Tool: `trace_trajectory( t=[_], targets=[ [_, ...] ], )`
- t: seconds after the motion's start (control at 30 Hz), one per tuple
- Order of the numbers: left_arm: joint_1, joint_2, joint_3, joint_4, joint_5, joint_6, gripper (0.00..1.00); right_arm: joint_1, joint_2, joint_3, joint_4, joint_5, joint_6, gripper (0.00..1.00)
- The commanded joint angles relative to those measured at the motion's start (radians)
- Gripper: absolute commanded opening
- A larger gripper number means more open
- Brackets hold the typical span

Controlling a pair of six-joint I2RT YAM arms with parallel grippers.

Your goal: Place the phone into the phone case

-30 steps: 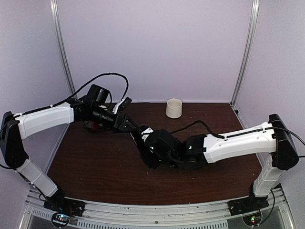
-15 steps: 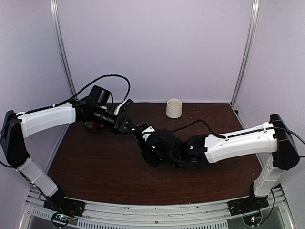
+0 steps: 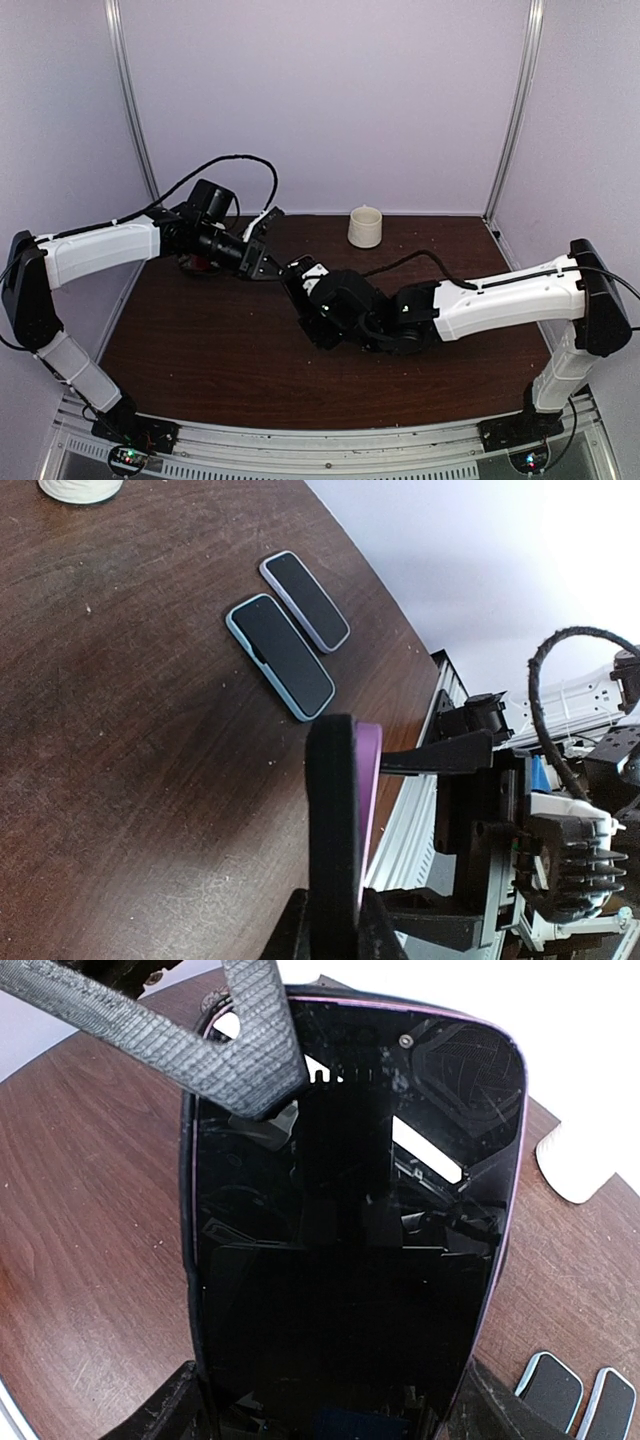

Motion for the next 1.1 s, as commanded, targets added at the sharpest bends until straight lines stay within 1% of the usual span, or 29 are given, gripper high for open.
trace_trajectory(
  t=[0.0, 0.03, 0.07, 0.1, 0.17, 0.33, 0.43, 0.5, 0.6, 0.7, 0.77, 0.83, 0.93, 1.0, 1.07],
  targets=[
    [-0.042, 0.014, 0.032, -0.07, -0.111, 0.076, 0.0, 0.005, -0.058, -0.017, 0.066, 0.008, -0.023, 0.78],
    [-0.054, 0.013, 0.036, -0.087, -0.142, 0.096, 0.0, 0.004, -0.065, -0.029, 0.059, -0.005, -0.024, 0.88],
    [-0.067, 0.012, 0.041, -0.106, -0.173, 0.12, 0.0, 0.001, -0.077, -0.042, 0.052, -0.021, -0.031, 0.95],
    [-0.083, 0.01, 0.048, -0.126, -0.204, 0.142, 0.0, -0.002, -0.095, -0.06, 0.048, -0.04, -0.041, 0.99],
    [-0.12, 0.002, 0.058, -0.156, -0.26, 0.195, 0.0, -0.015, -0.163, -0.118, 0.071, -0.116, -0.084, 0.99],
    [-0.221, -0.068, 0.053, -0.17, -0.34, 0.319, 0.0, -0.089, -0.378, -0.316, 0.223, -0.46, -0.192, 0.99],
    [-0.269, -0.139, 0.026, -0.159, -0.392, 0.394, 0.0, -0.133, -0.493, -0.396, 0.306, -0.656, -0.223, 0.99],
    [-0.296, -0.195, -0.002, -0.139, -0.44, 0.438, 0.0, -0.153, -0.551, -0.418, 0.33, -0.728, -0.232, 1.0],
    [-0.328, -0.263, -0.042, -0.099, -0.469, 0.51, 0.0, -0.158, -0.57, -0.398, 0.311, -0.737, -0.279, 0.99],
    [-0.361, -0.298, -0.05, -0.088, -0.493, 0.557, 0.0, -0.158, -0.534, -0.342, 0.26, -0.765, -0.303, 0.94],
    [-0.378, -0.307, -0.045, -0.089, -0.518, 0.576, 0.0, -0.158, -0.503, -0.31, 0.263, -0.79, -0.301, 0.85],
    [-0.389, -0.31, -0.04, -0.089, -0.532, 0.581, 0.0, -0.158, -0.474, -0.272, 0.258, -0.829, -0.303, 0.79],
    [-0.394, -0.313, -0.036, -0.088, -0.526, 0.584, 0.0, -0.159, -0.441, -0.228, 0.246, -0.862, -0.311, 0.74],
    [-0.395, -0.315, -0.034, -0.088, -0.518, 0.584, 0.0, -0.159, -0.425, -0.223, 0.241, -0.854, -0.319, 0.71],
    [-0.396, -0.319, -0.034, -0.089, -0.51, 0.582, 0.0, -0.159, -0.413, -0.221, 0.232, -0.841, -0.328, 0.69]
  ],
)
